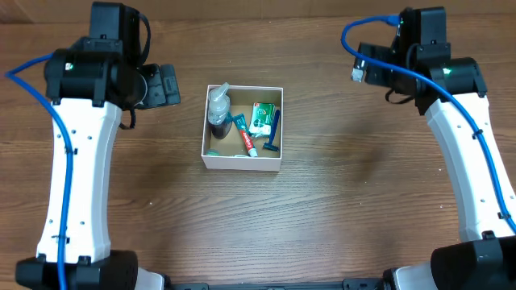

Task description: Pack container

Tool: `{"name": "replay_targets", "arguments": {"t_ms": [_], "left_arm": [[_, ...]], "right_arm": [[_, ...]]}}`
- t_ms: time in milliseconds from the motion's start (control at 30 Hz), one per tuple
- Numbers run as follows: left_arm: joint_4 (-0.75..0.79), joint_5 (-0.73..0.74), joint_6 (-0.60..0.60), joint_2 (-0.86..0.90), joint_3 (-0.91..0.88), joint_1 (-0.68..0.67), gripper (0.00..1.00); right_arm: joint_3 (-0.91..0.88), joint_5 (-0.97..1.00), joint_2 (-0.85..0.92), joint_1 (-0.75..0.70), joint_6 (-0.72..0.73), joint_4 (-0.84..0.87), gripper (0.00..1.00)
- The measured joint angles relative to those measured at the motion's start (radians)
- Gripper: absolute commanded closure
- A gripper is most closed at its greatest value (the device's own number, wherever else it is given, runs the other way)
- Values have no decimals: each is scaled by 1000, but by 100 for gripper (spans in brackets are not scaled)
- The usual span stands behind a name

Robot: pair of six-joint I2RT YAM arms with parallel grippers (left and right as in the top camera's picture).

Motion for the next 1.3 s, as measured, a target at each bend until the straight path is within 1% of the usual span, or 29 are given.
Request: {"name": "replay_targets", "arguments": {"t_ms": [133, 200, 267, 367, 433, 500, 600, 633, 667, 700, 733, 833, 933, 1067, 1300], "left_arm": [[-24, 11, 0, -15, -1, -4, 0], [-27, 14, 0, -61, -9, -26, 0], [-19, 13, 0, -142, -37, -68, 0], [1, 14, 0, -313, -124, -148, 0], [62, -8, -8, -459, -231, -200, 0], [98, -42, -32, -636, -391, -255, 0], [145, -85, -75, -842, -597, -286, 0], [175, -102, -101, -942, -699, -289, 0], [192, -118, -120, -1020, -782, -289, 0], [195, -123, -129, -1056, -819, -289, 0], [235, -130, -140, -1104, -872, -289, 0], [270, -144, -146, -1178, -972, -289, 0], [278, -160, -82, -1190, -1029, -289, 0], [278, -186, -26, -1190, -1049, -289, 0], [266, -196, -4, -1190, -1049, -289, 0]], "right_arm": [[-6, -4, -32, 0, 15, -64, 0], [-19, -5, -78, 0, 21, -68, 0], [-66, -5, -198, 0, 24, -50, 0], [-195, -5, -405, 1, 32, -18, 0], [-352, -5, -600, 10, 35, 24, 0], [-502, -5, -763, 22, 37, 56, 0], [-756, -6, -1004, 32, 45, 74, 0], [-851, -6, -1095, 33, 49, 71, 0], [-906, -10, -1148, 34, 51, 66, 0], [-939, -18, -1179, 34, 56, 67, 0], [-987, -37, -1218, 34, 68, 70, 0], [-1056, -99, -1252, 34, 120, 69, 0], [-1077, -144, -1249, 34, 158, 35, 0], [-1078, -164, -1249, 34, 177, 17, 0], [-1078, -172, -1249, 34, 181, 17, 0]]}}
